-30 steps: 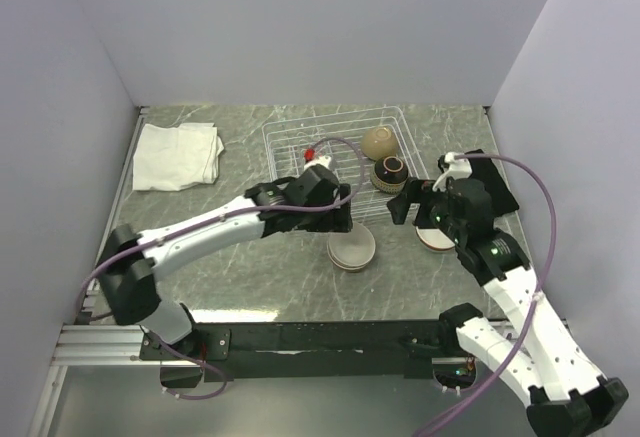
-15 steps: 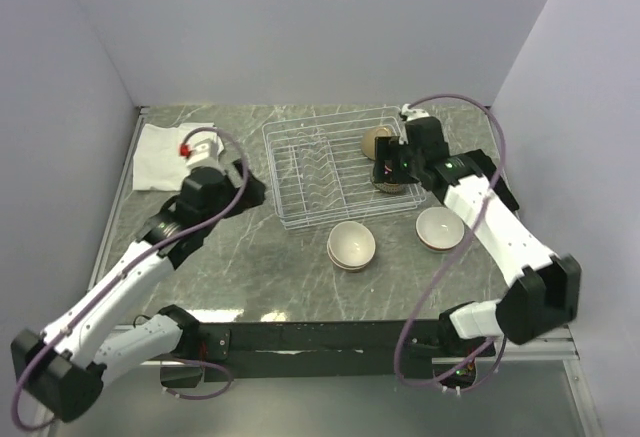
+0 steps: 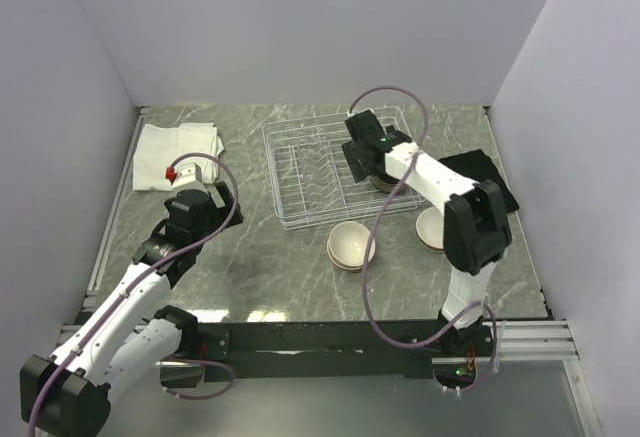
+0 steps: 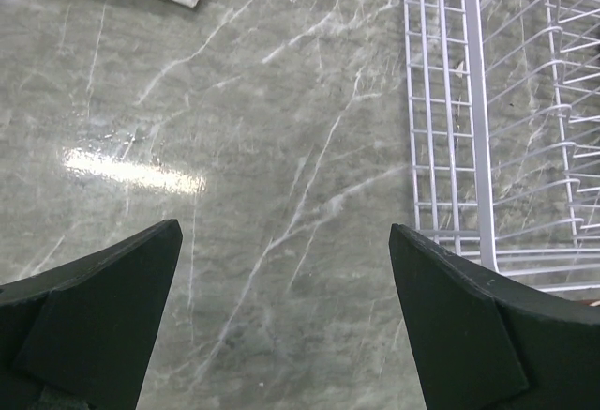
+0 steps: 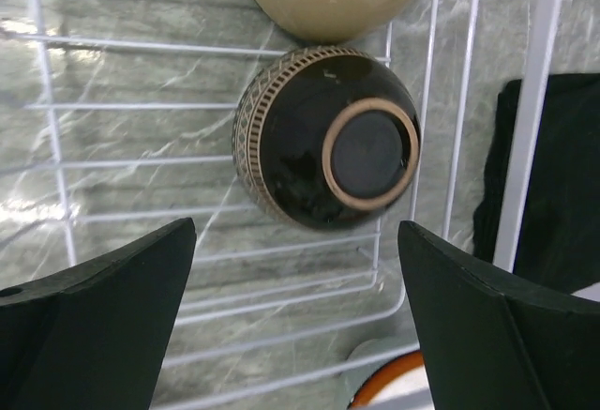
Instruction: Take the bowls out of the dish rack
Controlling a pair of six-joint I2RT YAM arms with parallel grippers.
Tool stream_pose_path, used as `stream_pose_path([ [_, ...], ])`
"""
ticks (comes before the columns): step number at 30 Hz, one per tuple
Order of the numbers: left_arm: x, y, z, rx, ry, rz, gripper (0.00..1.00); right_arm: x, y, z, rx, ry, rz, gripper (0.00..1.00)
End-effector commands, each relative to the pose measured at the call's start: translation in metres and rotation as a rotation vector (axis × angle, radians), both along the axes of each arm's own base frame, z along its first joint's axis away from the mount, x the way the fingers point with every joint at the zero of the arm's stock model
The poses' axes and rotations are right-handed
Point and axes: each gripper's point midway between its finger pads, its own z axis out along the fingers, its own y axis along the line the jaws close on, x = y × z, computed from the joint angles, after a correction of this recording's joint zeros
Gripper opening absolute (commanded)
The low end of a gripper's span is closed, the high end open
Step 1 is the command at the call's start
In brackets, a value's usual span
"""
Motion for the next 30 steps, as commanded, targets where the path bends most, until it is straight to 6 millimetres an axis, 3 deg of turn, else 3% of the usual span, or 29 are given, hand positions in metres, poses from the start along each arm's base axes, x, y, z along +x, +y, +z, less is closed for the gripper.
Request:
stream_pose_path([
  [1, 0.012, 0.003, 0.022, 0.018, -0.075, 0.013, 0.99, 0.019, -0.010, 0.000, -0.149, -0.033, -0.054, 0.94],
  [10, 0.012, 0.004, 0.026, 0.007, -0.089, 0.016, 1.00, 0.031, 0.000, -0.029, -0.190, -0.025, -0.085, 0.86],
  [20, 0.011, 0.002, 0.024, 0.002, -0.083, 0.013, 0.99, 0.038, 0.001, -0.054, -0.289, 0.000, -0.094, 0.87],
  [30, 0.012, 0.002, 0.022, 0.004, -0.072, 0.012, 0.99, 0.024, -0.005, -0.093, -0.384, 0.093, -0.080, 0.90],
])
